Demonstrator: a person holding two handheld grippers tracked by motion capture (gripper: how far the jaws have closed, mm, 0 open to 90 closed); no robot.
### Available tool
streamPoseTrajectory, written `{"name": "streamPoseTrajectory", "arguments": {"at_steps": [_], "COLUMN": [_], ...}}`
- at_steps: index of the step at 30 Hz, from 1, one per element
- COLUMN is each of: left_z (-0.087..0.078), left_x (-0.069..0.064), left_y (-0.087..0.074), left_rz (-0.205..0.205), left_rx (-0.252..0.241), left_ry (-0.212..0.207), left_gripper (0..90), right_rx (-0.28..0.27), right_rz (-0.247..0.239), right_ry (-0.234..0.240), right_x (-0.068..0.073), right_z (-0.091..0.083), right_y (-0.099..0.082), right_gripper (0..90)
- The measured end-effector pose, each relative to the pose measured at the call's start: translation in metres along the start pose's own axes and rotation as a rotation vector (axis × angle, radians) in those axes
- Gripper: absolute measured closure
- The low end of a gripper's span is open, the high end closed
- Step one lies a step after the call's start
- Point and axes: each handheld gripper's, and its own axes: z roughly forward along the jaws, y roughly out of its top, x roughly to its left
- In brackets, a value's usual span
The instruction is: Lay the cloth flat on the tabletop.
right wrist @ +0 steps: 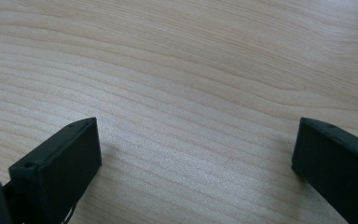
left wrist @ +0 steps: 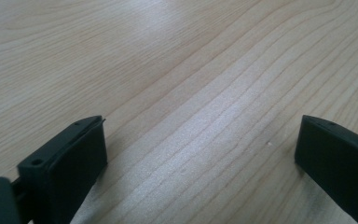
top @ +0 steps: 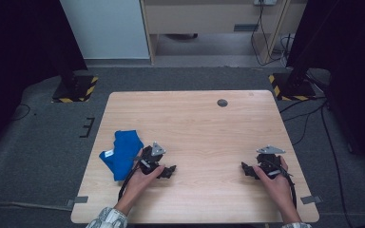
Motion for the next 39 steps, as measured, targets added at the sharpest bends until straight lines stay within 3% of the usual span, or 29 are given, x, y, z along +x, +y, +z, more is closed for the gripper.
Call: {"name": "streamPoseTrajectory", "arguments": {"at_steps": [6,10,14,20,21,22,23,25,31,37,39], "left_z": [-0.013,-0.031,-0.05,-0.069,-0.075,-0.075,-0.081,-0.087,-0.1,-0.093,-0.087], "left_x": [0.001,0.004,0.019,0.036,0.043,0.043,0.049,0.055,0.083,0.102,0.105], "left_y": [0.005,0.007,0.005,-0.001,-0.002,-0.002,-0.004,-0.006,-0.021,-0.038,-0.044], "left_rz": [-0.006,-0.001,-0.04,-0.056,-0.075,-0.075,-0.084,-0.072,-0.181,-0.223,-0.236], "left_rx": [-0.036,-0.069,-0.117,-0.139,-0.146,-0.146,-0.147,-0.137,-0.154,-0.082,-0.06], "left_ry": [-0.003,0.036,0.038,0.092,0.113,0.113,0.162,0.201,0.239,0.256,0.237], "left_gripper": [5.1,5.0,4.8,6.0,6.0,6.3,6.5,6.6,8.4,8.5,8.9], "right_rx": [0.0,0.0,-0.002,-0.001,-0.001,-0.001,0.0,-0.001,-0.001,-0.001,-0.002], "right_rz": [-0.001,0.0,-0.002,-0.003,-0.003,-0.003,-0.003,-0.004,-0.004,-0.004,-0.004], "right_ry": [0.0,0.0,-0.001,0.001,0.001,0.001,0.001,0.001,0.001,0.001,0.001], "right_x": [0.0,0.0,0.0,0.0,0.0,0.0,0.0,0.0,0.0,0.0,0.0], "right_z": [0.0,0.0,0.0,0.0,0.0,0.0,0.0,0.0,0.0,0.0,0.0], "right_y": [0.0,0.0,0.0,0.0,0.0,0.0,0.0,0.0,0.0,0.0,0.0], "right_gripper": [1.3,1.3,1.3,1.2,1.2,1.2,1.2,1.2,1.2,1.2,1.2]}}
